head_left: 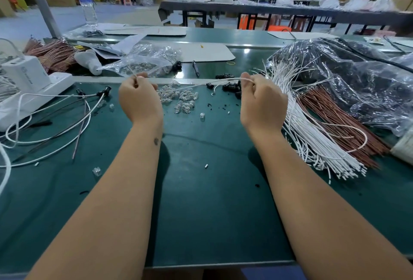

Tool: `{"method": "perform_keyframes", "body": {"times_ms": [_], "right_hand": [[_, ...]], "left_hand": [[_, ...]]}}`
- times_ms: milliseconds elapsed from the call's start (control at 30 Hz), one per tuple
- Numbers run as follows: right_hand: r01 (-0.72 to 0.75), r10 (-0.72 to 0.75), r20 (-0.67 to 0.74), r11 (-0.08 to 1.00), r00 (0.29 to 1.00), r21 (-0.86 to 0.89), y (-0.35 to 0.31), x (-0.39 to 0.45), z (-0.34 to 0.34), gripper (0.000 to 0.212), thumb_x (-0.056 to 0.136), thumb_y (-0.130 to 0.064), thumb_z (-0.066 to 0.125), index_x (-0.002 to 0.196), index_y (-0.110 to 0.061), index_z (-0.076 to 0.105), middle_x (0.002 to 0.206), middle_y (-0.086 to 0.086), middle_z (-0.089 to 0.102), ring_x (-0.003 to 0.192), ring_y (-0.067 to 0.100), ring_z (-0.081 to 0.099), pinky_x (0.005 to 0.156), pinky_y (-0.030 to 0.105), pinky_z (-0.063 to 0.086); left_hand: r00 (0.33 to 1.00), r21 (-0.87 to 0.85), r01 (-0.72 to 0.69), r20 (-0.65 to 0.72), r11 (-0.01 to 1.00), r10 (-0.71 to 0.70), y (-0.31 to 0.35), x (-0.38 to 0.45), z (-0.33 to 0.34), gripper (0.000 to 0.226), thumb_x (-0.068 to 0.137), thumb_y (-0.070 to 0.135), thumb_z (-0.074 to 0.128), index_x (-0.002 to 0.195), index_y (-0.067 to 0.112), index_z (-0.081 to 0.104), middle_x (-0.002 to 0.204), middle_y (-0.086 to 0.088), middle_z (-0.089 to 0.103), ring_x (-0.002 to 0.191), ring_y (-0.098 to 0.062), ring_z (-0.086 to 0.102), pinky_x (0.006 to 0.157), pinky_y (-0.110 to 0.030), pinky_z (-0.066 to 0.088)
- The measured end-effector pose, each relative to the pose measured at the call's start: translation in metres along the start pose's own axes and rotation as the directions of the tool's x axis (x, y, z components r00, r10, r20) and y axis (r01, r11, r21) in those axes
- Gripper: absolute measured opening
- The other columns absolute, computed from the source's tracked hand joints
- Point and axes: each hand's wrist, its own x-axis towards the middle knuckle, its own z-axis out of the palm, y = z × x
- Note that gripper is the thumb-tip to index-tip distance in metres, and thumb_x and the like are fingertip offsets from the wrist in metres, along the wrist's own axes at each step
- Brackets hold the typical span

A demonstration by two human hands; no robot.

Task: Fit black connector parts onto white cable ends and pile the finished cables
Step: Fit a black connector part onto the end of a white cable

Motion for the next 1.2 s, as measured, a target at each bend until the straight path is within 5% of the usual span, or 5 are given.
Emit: {"method": "perform_keyframes", "body": {"times_ms": [267,600,767,1000,1200], "right_hand": [[-0.361,0.485,-0.2,0.818,0.851,0.449,0.005,0.012,-0.004,0.014,0.1,-0.024,0.041,0.088,-0.024,0.048,0.067,-0.014,0.047,0.055,0.0,0.04,0.049,0.024,0.029],[-0.065,0.134,0.256,0.963,0.957,-0.262,0.013,0.005,0.006,0.008,0.094,-0.014,0.041,0.089,-0.012,0.047,0.062,-0.001,0.042,0.055,0.021,0.042,0.052,0.026,0.024],[-0.044,0.19,0.319,0.909,0.929,-0.414,0.013,0.005,0.0,0.009,0.083,-0.005,0.051,0.089,-0.009,0.047,0.061,0.001,0.04,0.05,0.017,0.034,0.048,0.023,0.018],[0.003,0.159,0.312,0.887,0.937,-0.462,0.015,0.005,0.001,0.013,0.085,0.002,0.052,0.088,-0.01,0.047,0.06,0.001,0.04,0.049,0.018,0.035,0.046,0.024,0.019],[0.129,-0.123,0.164,0.991,0.979,-0.027,-0.003,-0.002,0.005,0.012,0.095,-0.02,0.054,0.106,-0.014,0.054,0.067,-0.007,0.047,0.064,0.023,0.044,0.054,0.03,0.025]], "left_hand": [[0.986,0.161,-0.151,-0.05,0.975,0.16,0.003,-0.003,0.0,0.033,0.097,0.011,0.032,0.125,0.013,0.05,0.094,0.007,0.059,0.066,-0.005,0.055,0.05,-0.014,0.036],[0.804,0.587,-0.561,0.553,0.583,0.218,-0.003,-0.025,0.0,0.027,0.08,0.013,0.045,0.057,0.001,0.052,0.056,-0.008,0.043,0.058,-0.025,0.038,0.052,-0.027,0.027],[0.824,0.738,-0.561,0.541,0.375,0.168,-0.006,-0.022,0.001,0.064,0.086,0.018,0.054,0.144,0.01,0.031,0.126,-0.019,0.046,0.108,-0.034,0.045,0.083,-0.042,0.039],[0.556,0.226,-0.796,0.641,0.562,0.53,-0.008,-0.033,0.009,0.085,0.079,-0.004,0.06,0.15,0.022,0.023,0.119,-0.012,0.043,0.106,-0.025,0.046,0.096,-0.033,0.038],[0.707,0.065,-0.362,0.67,0.93,0.228,-0.002,-0.039,0.016,0.033,0.098,0.011,0.043,0.128,0.022,0.051,0.102,0.0,0.066,0.072,-0.012,0.056,0.07,-0.029,0.049]]}}
